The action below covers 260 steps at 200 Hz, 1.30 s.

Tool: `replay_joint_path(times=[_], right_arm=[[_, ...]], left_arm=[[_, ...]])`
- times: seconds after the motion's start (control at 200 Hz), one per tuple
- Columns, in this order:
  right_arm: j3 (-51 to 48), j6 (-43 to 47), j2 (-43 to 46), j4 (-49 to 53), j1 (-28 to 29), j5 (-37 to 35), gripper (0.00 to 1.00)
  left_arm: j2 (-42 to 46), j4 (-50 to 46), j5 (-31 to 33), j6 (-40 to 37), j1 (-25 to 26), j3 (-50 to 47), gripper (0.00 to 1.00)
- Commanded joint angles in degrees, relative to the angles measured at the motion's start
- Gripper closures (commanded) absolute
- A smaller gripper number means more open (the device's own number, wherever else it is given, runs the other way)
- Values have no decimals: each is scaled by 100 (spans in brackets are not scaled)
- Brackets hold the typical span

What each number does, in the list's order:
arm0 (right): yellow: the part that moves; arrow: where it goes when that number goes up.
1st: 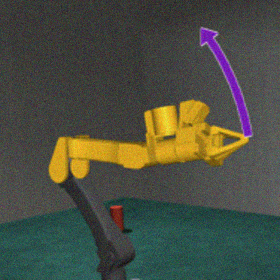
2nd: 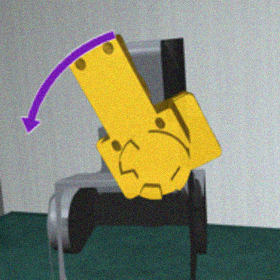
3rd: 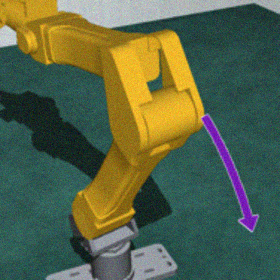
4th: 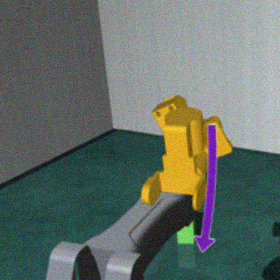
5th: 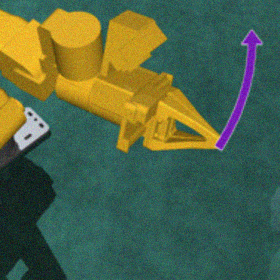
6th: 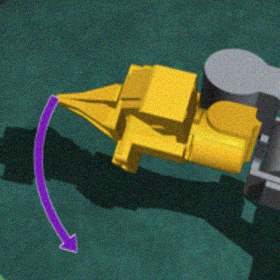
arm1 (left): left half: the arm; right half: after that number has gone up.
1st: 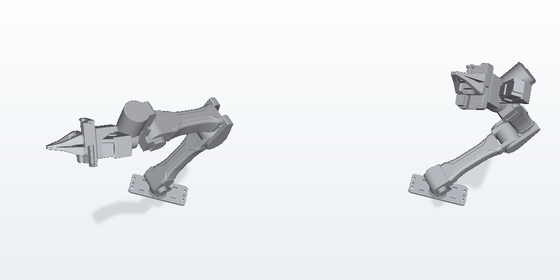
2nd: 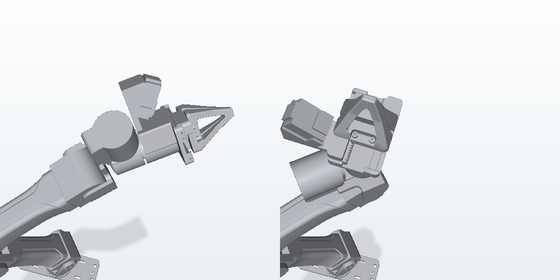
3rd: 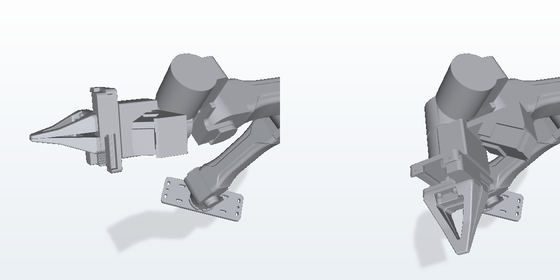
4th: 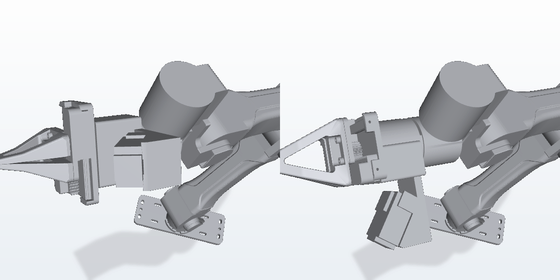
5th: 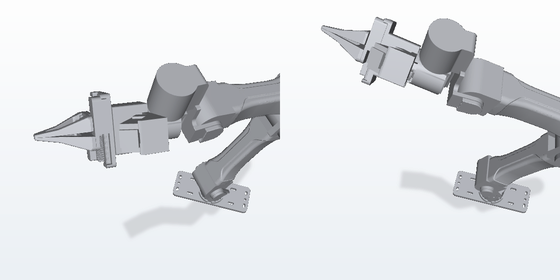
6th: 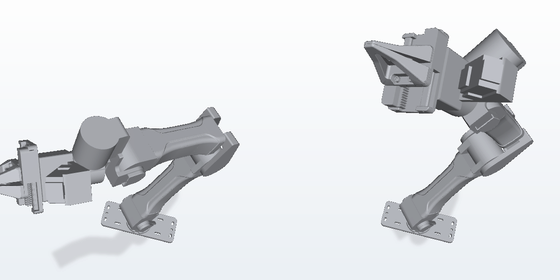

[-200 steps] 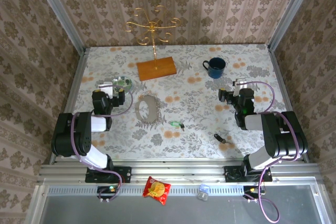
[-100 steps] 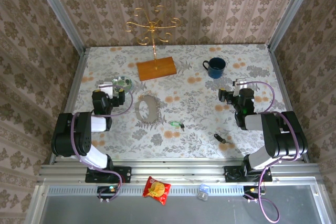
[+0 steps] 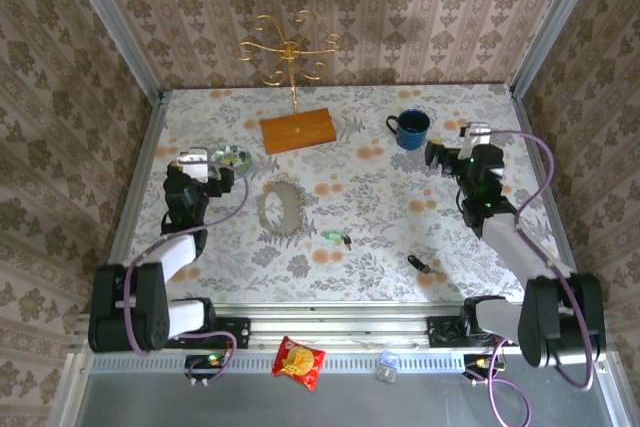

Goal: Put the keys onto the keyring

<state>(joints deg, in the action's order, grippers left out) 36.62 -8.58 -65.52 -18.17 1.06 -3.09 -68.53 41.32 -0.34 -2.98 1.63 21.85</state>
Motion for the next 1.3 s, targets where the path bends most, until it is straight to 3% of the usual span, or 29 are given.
replay_joint_path(times=[0.0,0.215,0.53,0.66,0.88,1.07,1.295], right_arm=[[265,-1020,281,1569,171,108,6],[548,-1634,418,2976,1212,170,13],[688,-2257,-270,3516,3152,123,26],[1036,-2012,-903,3627,3741,221,30],[1709,-2171,-1838,3610,4070,423,37],[2678,-2102,-2745,3699,4528,768,42],[4107,-1707,-4051,4578,4957,1082,58]], left_arm=[[613,-1123,75,535,39,188,0],[1620,-2466,-589,1636,210,72,4],[2775,-5137,-143,2847,1328,152,16],[3117,-6023,211,3684,1896,142,24],[3123,-6708,360,4897,2668,22,31],[3098,-6802,421,5400,2702,-126,31],[3272,-7002,678,5828,2702,-172,28]])
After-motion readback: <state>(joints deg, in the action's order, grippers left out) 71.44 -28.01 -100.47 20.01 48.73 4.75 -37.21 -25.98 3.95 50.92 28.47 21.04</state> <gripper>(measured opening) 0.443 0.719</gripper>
